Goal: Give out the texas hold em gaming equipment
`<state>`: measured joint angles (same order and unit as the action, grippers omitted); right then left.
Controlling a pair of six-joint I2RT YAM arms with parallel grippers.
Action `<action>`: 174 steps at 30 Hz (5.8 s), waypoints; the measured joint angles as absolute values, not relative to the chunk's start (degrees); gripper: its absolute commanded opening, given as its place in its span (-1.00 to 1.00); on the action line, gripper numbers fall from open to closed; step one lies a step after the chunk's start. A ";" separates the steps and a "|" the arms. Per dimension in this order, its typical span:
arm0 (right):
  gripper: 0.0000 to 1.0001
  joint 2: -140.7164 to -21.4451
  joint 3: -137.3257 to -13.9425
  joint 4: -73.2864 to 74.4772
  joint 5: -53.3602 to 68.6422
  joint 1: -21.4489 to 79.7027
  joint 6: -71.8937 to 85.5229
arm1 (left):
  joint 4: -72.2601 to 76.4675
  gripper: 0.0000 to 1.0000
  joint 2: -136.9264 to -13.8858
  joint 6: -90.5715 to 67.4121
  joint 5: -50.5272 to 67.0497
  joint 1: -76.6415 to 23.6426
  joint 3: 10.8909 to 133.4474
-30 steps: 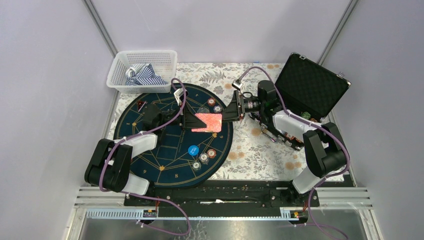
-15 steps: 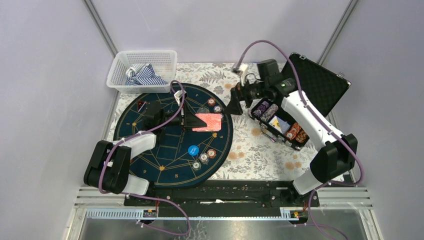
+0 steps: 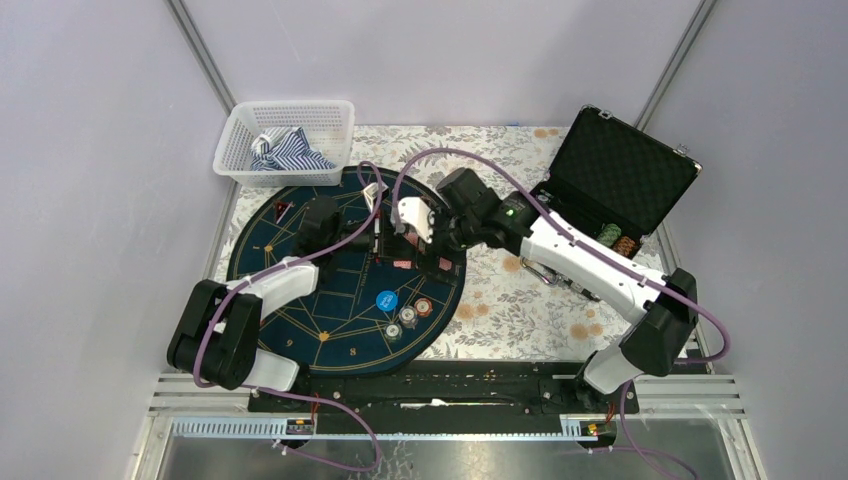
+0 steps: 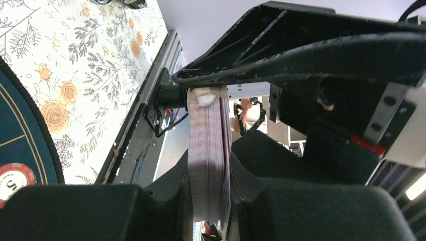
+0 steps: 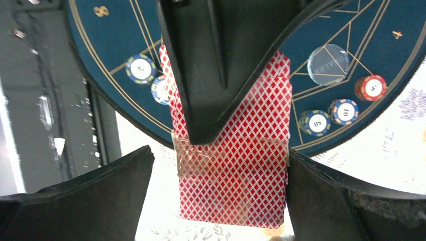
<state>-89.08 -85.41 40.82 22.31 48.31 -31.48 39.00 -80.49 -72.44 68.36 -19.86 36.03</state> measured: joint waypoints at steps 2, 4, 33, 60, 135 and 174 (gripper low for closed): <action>1.00 -89.08 -84.49 40.25 19.79 50.02 -32.75 | 39.05 -1.00 -80.49 -72.51 68.60 -19.86 36.03; 0.99 -89.08 -83.24 39.22 16.64 51.55 -34.30 | 38.63 -1.00 -80.53 -72.77 68.77 -19.86 36.03; -0.16 -85.14 -74.54 33.67 10.59 53.89 -33.74 | 24.99 -0.03 -78.41 -61.93 67.61 -20.21 39.40; -0.44 -78.37 -65.54 24.99 13.06 52.05 -30.06 | 17.21 -0.11 -76.55 -54.83 66.96 -17.34 40.51; -0.59 -77.82 -60.51 24.47 13.19 47.42 -28.14 | -26.65 -1.00 -75.13 -14.59 65.30 -5.58 55.75; -0.59 -75.11 -60.23 24.88 14.24 43.24 -26.92 | -29.43 -0.99 -94.76 0.14 59.86 -14.87 58.46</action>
<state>-75.11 -60.23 24.88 14.24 43.24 -26.92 -29.43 -94.76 0.14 59.86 -14.87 58.46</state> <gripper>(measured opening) 0.729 0.019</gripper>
